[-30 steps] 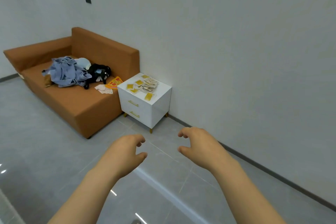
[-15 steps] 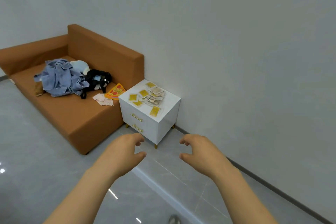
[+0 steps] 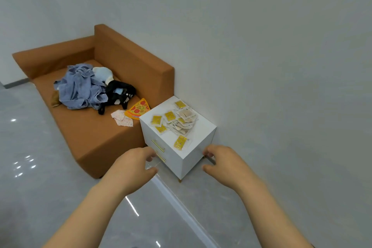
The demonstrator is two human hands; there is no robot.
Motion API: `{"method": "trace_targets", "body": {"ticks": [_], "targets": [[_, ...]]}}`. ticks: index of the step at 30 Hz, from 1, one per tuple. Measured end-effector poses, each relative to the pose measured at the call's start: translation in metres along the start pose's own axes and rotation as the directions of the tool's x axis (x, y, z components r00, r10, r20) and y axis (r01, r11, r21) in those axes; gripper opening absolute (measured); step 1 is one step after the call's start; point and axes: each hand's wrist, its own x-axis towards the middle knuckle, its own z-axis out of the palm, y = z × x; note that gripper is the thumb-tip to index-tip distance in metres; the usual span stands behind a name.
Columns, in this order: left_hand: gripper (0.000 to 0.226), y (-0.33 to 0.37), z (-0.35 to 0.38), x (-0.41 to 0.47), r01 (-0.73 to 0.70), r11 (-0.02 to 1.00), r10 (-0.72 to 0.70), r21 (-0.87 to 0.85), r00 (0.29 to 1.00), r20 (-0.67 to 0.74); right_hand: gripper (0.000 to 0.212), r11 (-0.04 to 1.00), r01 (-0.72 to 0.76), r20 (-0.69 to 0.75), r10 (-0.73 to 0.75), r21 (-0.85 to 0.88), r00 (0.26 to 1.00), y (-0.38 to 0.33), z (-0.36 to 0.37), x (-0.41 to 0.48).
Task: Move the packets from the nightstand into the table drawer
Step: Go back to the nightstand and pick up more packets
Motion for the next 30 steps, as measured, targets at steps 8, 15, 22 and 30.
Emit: {"method": "trace_targets", "body": {"ticks": [8, 15, 22, 30], "targets": [[0.037, -0.045, -0.017, 0.097, 0.028, 0.999, -0.027, -0.021, 0.999, 0.042, 0.042, 1.0, -0.01, 0.048, 0.009, 0.018, 0.999, -0.014, -0.002, 0.101], [0.041, -0.103, -0.058, 0.201, 0.003, 1.0, -0.002, -0.017, 0.997, 0.081, 0.039, 0.994, -0.104, 0.071, 0.1, 0.044, 0.992, -0.053, -0.002, 0.196], [0.039, -0.147, -0.085, 0.285, -0.038, 0.999, 0.034, 0.019, 0.986, 0.163, 0.037, 0.964, -0.249, 0.1, 0.24, 0.089, 0.966, -0.075, 0.009, 0.258], [0.041, -0.149, -0.083, 0.373, -0.085, 0.996, 0.077, 0.019, 0.966, 0.249, 0.039, 0.941, -0.332, 0.123, 0.322, 0.065, 0.939, -0.052, 0.001, 0.324]]}}
